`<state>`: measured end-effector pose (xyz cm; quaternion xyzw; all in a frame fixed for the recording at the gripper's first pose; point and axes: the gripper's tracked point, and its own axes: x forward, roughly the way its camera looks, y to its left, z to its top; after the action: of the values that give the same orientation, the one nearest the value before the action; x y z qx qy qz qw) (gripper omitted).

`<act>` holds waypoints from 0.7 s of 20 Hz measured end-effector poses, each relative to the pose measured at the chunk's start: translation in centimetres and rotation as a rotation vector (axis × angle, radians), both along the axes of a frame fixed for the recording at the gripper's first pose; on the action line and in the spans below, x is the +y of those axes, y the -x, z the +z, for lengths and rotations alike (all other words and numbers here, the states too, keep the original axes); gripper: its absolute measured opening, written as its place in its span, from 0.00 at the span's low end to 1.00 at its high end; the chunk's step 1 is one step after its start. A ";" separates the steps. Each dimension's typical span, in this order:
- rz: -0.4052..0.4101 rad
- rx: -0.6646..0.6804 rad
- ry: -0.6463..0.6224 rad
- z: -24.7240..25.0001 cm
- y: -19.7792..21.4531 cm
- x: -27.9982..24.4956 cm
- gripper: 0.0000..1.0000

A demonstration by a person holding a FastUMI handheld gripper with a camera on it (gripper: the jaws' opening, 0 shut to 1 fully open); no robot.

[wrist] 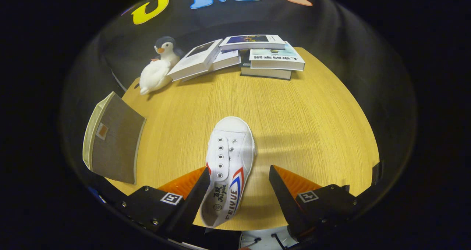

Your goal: Open the storage box then place both shoes into the box .Put the left shoe in first, then the right shoe, with the right side of both shoes facing outward in a uniform manner.

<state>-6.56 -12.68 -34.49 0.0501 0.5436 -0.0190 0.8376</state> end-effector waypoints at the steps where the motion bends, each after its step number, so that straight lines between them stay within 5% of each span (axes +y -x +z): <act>1: 0.007 0.020 0.010 -0.6 0.3 -0.2 0.98; 14: 0.030 0.157 0.029 -3.7 0.8 -0.3 0.98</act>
<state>-7.40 -12.97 -38.20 0.0282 0.6078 -0.0185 0.7934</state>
